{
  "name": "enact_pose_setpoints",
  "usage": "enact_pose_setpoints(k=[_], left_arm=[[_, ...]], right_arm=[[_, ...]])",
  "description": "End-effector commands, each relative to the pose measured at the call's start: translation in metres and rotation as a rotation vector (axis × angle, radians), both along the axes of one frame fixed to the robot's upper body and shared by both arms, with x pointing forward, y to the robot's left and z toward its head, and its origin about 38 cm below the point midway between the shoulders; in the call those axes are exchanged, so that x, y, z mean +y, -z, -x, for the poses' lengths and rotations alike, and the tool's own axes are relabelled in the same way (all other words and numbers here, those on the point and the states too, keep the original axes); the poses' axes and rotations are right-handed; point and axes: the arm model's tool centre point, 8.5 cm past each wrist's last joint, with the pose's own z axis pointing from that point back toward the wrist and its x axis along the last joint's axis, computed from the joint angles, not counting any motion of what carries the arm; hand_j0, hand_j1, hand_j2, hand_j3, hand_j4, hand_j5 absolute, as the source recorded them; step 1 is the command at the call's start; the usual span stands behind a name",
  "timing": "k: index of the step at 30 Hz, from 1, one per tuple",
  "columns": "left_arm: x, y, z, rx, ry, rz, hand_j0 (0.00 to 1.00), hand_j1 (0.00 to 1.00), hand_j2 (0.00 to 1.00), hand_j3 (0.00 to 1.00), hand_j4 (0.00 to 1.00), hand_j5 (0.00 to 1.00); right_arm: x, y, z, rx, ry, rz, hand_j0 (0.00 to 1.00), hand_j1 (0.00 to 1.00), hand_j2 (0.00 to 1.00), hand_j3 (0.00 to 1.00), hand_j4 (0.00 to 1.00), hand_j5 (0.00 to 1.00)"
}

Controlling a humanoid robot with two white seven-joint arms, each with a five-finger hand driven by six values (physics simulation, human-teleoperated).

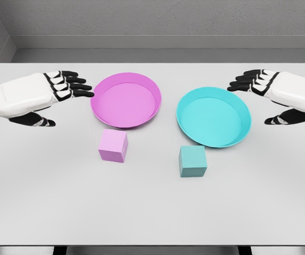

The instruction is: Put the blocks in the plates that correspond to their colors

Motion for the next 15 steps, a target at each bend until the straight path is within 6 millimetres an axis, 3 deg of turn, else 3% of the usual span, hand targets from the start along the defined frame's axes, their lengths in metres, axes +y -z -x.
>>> enact_pose_setpoints(k=[1,5,7,10,15], left_arm=[[0.000,0.000,0.000,0.002,0.000,0.004,1.00,1.00,1.00,1.00,1.00,1.00],[-0.005,0.004,0.000,0.014,0.016,-0.001,1.00,1.00,1.00,1.00,1.00,1.00],[-0.012,0.018,0.001,0.056,0.041,-0.028,1.00,1.00,1.00,1.00,1.00,1.00],[-0.023,0.035,0.001,0.007,0.089,-0.205,1.00,1.00,1.00,1.00,1.00,1.00],[-0.028,0.028,-0.004,-0.020,0.106,-0.247,1.00,1.00,1.00,1.00,1.00,1.00]], right_arm=[[0.001,-0.001,0.000,0.001,-0.001,-0.006,1.00,1.00,1.00,1.00,1.00,1.00],[-0.002,-0.002,0.000,-0.004,0.006,-0.003,1.00,1.00,1.00,1.00,1.00,1.00],[-0.003,-0.008,-0.004,-0.025,0.015,0.007,1.00,1.00,1.00,1.00,1.00,1.00],[0.002,-0.005,-0.002,-0.023,0.001,0.011,1.00,1.00,1.00,1.00,1.00,1.00],[0.017,0.014,-0.001,-0.010,-0.021,0.048,1.00,1.00,1.00,1.00,1.00,1.00]])
